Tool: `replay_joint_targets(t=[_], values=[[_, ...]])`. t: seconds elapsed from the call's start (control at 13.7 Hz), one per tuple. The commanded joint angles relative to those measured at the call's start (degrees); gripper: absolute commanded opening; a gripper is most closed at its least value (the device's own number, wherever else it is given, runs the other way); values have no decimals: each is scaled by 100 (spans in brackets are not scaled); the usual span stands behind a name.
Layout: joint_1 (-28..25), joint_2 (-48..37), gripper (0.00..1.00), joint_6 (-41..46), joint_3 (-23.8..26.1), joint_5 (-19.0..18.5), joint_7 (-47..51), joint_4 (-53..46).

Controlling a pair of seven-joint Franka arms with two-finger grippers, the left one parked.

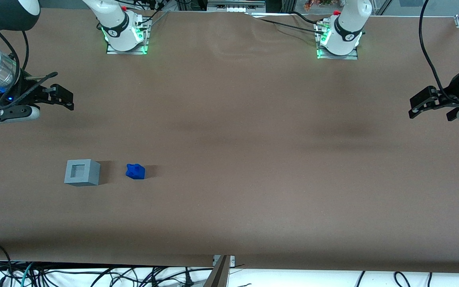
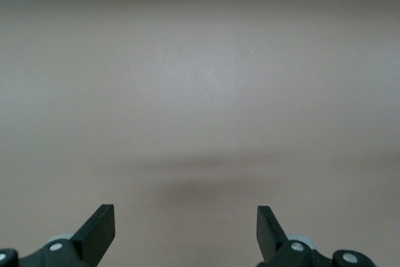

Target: Insert blue part into gray base with right arm

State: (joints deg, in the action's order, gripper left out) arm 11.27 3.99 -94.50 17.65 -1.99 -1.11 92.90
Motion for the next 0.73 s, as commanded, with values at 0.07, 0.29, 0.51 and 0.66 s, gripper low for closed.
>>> replay_joint_targets(t=[0.07,0.29,0.51,0.66], values=[[33,58,99,54,55,-12,-30,-97],[24,312,99,-331,133,-12,14,-10],[15,847,99,-1436,510,-309,785,315],[-29,1330,99,-2323,582,-425,1216,543]])
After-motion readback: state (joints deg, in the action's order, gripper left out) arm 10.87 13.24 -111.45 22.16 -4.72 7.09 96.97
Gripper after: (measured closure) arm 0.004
